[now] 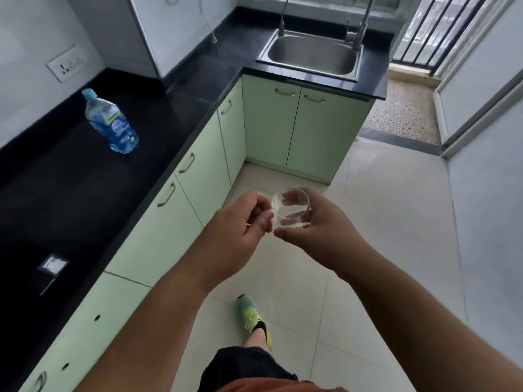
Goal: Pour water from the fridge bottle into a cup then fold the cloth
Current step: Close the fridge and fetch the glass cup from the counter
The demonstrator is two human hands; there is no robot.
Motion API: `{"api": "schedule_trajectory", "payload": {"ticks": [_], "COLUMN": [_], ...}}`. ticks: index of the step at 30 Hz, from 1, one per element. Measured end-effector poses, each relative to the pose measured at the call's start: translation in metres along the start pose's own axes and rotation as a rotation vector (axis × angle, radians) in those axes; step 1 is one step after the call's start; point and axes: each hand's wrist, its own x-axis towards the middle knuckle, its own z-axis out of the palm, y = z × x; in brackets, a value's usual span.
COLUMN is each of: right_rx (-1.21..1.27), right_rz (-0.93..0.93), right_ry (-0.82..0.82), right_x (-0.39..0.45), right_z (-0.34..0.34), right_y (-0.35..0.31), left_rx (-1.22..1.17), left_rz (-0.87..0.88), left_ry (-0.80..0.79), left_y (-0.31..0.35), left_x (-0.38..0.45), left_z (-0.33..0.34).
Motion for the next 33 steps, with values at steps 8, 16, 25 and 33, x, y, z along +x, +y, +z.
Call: {"api": "schedule_trajectory", "payload": {"ticks": [8,16,25,33], "right_rx": [-0.025,-0.009,-0.182,-0.325], "right_rz": [0.004,-0.038,-0.303,-0.461], "right_ry": [-0.001,-0.222,-0.643,-0.911], "right_x": [0.145,0.274,0.415,0.468], "right_z": [-0.009,0.027,0.081,0.149], "right_y": [-0.04,-0.078,-0.134,-0.169], "left_rx": [-0.053,-0.043,0.041,-0.184], "left_rz": [0.009,-0.138,-0.491,-0.836], "left_ry": [0.04,0.238,0.631,0.828], "left_y": [-0.033,-0.075,-0.103,-0.127], "left_x": [0.131,0.195,0.236,0.245], "left_z": [-0.051,-0.109,-0.151,-0.17]}}
